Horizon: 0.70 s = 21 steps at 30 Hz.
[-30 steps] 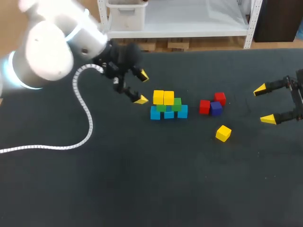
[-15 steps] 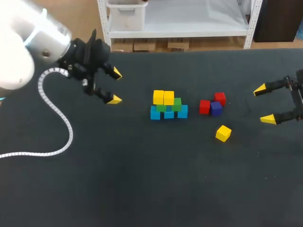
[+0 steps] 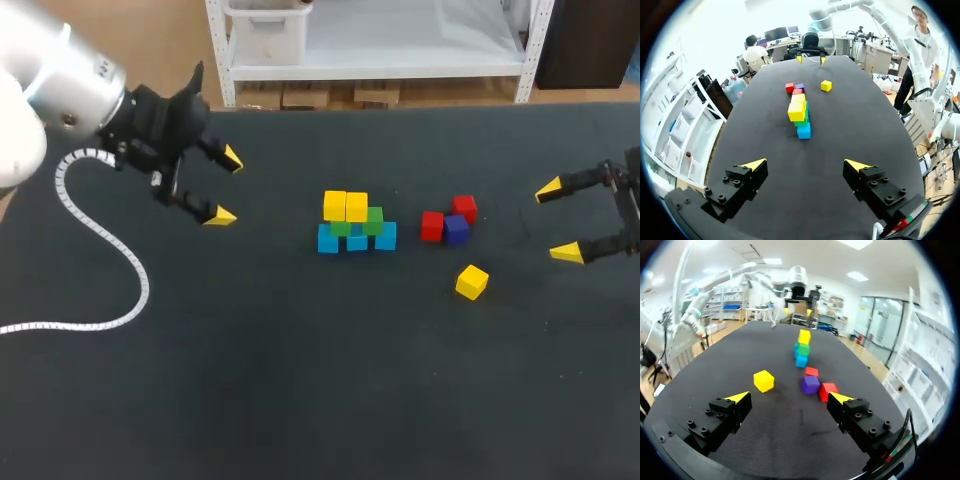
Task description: Place the blue cubes, place green cubes on the blue cubes, place the yellow cubes on the green cubes, then place the red cubes on the yellow cubes, and place purple cube on the red cubes.
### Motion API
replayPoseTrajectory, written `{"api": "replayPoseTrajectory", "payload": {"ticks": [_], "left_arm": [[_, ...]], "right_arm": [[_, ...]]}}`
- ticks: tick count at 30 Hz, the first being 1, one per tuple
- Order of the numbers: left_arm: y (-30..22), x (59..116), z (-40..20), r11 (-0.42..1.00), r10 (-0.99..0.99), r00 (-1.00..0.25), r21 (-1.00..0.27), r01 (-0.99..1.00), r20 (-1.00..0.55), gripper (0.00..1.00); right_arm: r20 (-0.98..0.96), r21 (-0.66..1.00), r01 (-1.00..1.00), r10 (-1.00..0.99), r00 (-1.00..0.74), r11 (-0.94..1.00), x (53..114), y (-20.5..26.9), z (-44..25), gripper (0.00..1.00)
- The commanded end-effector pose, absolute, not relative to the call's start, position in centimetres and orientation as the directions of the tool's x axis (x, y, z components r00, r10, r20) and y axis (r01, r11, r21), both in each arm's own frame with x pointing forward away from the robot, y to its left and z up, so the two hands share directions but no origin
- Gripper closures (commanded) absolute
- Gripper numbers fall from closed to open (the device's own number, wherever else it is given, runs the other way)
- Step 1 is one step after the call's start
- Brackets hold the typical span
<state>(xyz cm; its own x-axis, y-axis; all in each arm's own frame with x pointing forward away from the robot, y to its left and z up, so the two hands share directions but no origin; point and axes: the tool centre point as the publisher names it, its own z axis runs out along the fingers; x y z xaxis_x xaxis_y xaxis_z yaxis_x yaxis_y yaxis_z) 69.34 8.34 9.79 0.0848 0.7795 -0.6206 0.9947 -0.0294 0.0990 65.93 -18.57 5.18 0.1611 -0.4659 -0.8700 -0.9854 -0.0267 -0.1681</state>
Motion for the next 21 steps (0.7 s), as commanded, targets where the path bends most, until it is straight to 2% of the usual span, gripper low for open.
{"api": "replayPoseTrajectory", "payload": {"ticks": [1,4,8,15,21], "left_arm": [[8.2,69.8,9.8,-0.037,0.782,0.084,0.088,0.995,-0.618,0.0],[8.2,69.8,9.8,-0.037,0.782,0.084,0.088,0.995,-0.618,0.0],[8.2,69.8,9.8,-0.037,0.782,0.084,0.088,0.995,-0.618,0.0],[8.2,69.8,9.8,-0.037,0.782,0.084,0.088,0.995,-0.618,0.0],[8.2,69.8,9.8,-0.037,0.782,0.084,0.088,0.995,-0.618,0.0]], "right_arm": [[-0.785,-0.233,-0.878,-0.453,0.423,-0.418,66.7,-17.5,6.5,0.0],[-0.728,-0.223,-0.695,-0.358,0.585,-0.683,66.1,-16.3,7.5,0.0],[-0.662,-0.156,-0.424,-0.224,0.715,-0.892,65.3,-15.2,8.3,0.0],[-0.596,-0.04,-0.118,-0.071,0.8,-0.992,62.8,-14.4,7.4,0.0],[-0.551,-0.042,-0.06,-0.027,0.834,-0.997,61.5,-14.5,4.8,0.0]]}}
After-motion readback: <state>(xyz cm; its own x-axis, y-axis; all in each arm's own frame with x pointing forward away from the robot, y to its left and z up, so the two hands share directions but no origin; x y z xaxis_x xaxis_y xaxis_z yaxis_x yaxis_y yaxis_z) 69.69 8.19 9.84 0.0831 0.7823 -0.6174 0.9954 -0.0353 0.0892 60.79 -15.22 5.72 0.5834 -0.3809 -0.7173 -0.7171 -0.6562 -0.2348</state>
